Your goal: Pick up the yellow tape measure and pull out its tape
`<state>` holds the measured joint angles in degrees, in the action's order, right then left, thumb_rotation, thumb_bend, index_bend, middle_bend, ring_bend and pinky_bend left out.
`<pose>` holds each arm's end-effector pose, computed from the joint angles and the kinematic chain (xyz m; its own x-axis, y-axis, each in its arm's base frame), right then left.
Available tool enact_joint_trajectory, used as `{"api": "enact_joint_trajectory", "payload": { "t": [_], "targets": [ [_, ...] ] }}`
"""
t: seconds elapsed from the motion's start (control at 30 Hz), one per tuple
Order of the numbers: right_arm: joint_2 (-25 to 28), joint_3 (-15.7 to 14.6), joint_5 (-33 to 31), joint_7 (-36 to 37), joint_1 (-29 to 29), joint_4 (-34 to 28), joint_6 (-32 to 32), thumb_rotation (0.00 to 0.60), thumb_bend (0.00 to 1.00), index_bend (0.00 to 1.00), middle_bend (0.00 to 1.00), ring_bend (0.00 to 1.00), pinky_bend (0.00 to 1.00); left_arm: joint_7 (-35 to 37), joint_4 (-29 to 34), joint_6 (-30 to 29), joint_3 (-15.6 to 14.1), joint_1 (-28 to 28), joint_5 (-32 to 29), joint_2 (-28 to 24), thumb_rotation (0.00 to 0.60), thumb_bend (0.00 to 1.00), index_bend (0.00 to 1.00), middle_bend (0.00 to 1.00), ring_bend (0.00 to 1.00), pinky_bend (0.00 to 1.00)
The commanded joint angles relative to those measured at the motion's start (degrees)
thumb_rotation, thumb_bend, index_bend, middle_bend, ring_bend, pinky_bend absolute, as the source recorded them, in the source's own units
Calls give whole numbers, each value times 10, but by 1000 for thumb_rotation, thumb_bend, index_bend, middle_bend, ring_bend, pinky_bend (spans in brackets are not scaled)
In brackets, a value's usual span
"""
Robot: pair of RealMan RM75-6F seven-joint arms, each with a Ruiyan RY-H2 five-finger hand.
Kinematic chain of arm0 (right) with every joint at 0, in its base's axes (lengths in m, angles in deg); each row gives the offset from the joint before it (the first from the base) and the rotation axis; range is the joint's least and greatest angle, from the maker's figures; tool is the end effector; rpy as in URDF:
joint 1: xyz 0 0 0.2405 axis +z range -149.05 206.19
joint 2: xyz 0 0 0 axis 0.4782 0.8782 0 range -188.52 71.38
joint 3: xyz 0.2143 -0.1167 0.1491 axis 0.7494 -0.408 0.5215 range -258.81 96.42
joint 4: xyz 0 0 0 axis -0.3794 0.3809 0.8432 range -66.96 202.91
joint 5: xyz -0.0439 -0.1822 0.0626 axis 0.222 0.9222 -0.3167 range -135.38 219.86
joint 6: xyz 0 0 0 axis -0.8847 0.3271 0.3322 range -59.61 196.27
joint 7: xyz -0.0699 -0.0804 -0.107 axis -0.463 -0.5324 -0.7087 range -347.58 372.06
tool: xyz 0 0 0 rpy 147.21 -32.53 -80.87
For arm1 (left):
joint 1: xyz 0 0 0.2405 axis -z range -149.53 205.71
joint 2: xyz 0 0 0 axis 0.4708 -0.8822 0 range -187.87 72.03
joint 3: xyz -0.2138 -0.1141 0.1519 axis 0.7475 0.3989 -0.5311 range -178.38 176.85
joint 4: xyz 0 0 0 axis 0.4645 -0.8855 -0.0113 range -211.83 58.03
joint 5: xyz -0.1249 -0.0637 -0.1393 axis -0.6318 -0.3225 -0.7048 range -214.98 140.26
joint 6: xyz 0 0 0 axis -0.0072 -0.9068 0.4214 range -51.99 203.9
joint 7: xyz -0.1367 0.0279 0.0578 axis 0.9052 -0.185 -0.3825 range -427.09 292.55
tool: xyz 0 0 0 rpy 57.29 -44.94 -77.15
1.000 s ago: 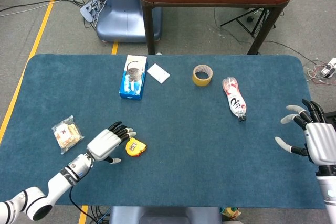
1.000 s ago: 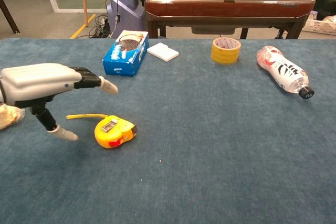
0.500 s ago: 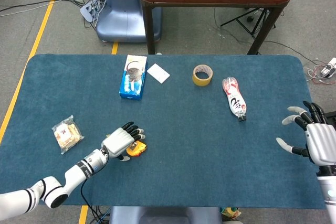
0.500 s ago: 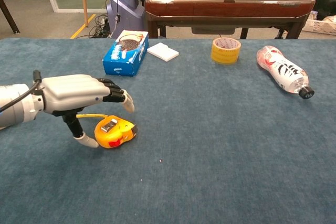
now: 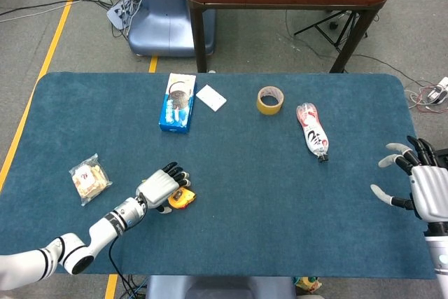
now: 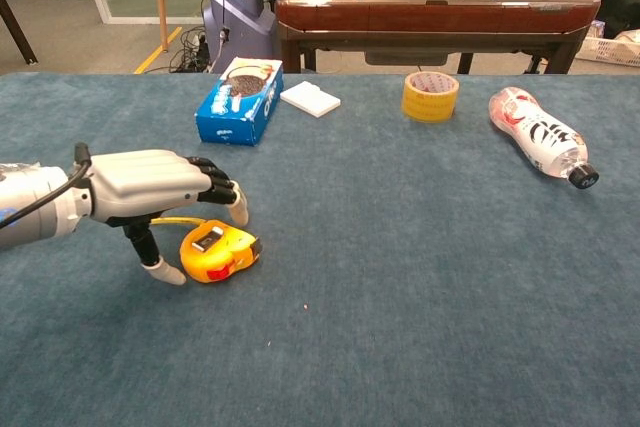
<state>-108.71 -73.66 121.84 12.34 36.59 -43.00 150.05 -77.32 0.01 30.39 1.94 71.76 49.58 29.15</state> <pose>-0.2752 -0.2143 0.2412 0.3008 0.0218 0.9534 -0.9537 -0.0002 0.3009 -0.1871 0.3466 -0.0295 0.6970 0.2555 0.6700 0.6266 -0.6714 -0.3957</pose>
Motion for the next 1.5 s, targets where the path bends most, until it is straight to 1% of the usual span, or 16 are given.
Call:
{"api": "enact_joint_trajectory", "payload": {
  "t": [0.03,0.17,0.33,0.4,0.5,0.6,0.77,0.9,1.07,1.3,1.5],
  "targets": [
    [1,0,-1,-1,-1,-1,0,600,255,445,249,77,38,6,-10,-2,-4,3,1,4,600,137,260,191,97,44],
    [2,0,-3,-3,-1,-3,1,600,255,445,249,76,38,16,-19,-7,-9,4,3,8,600,137,281,216,97,44],
    [1,1,-5,-7,-1,-4,0,600,255,445,249,77,38,38,-33,-16,-13,4,7,16,600,137,347,298,112,44],
    [1,2,-6,-8,-1,-6,0,600,256,445,249,77,38,48,-40,-23,-14,3,8,21,600,137,388,343,140,45],
    [1,3,-7,-9,0,-9,-1,600,255,445,248,77,38,87,-49,-35,-13,-2,5,29,600,136,451,419,196,45],
    [1,4,-6,-9,5,-14,-9,600,256,445,248,76,38,123,-50,-45,-11,-8,-1,26,600,137,487,463,233,44],
    [0,5,6,-3,28,-30,-43,600,255,445,248,77,38,161,-34,-77,-6,-23,-4,8,600,137,505,484,247,45],
    [-7,11,13,3,59,-44,-85,600,255,445,237,77,38,184,1,-104,4,-35,-11,-16,600,137,508,486,248,45],
    [-38,31,7,-4,114,-58,-140,600,255,445,194,57,38,188,68,-135,23,-44,-20,-48,600,137,505,486,248,45],
    [-97,59,-44,-26,196,-64,-220,600,254,445,168,38,35,150,160,-157,44,-45,-26,-75,600,137,500,486,248,45],
    [-143,72,-91,-49,247,-60,-259,600,238,445,148,21,26,109,211,-162,61,-39,-39,-80,600,137,498,486,247,44]
  ]
}}
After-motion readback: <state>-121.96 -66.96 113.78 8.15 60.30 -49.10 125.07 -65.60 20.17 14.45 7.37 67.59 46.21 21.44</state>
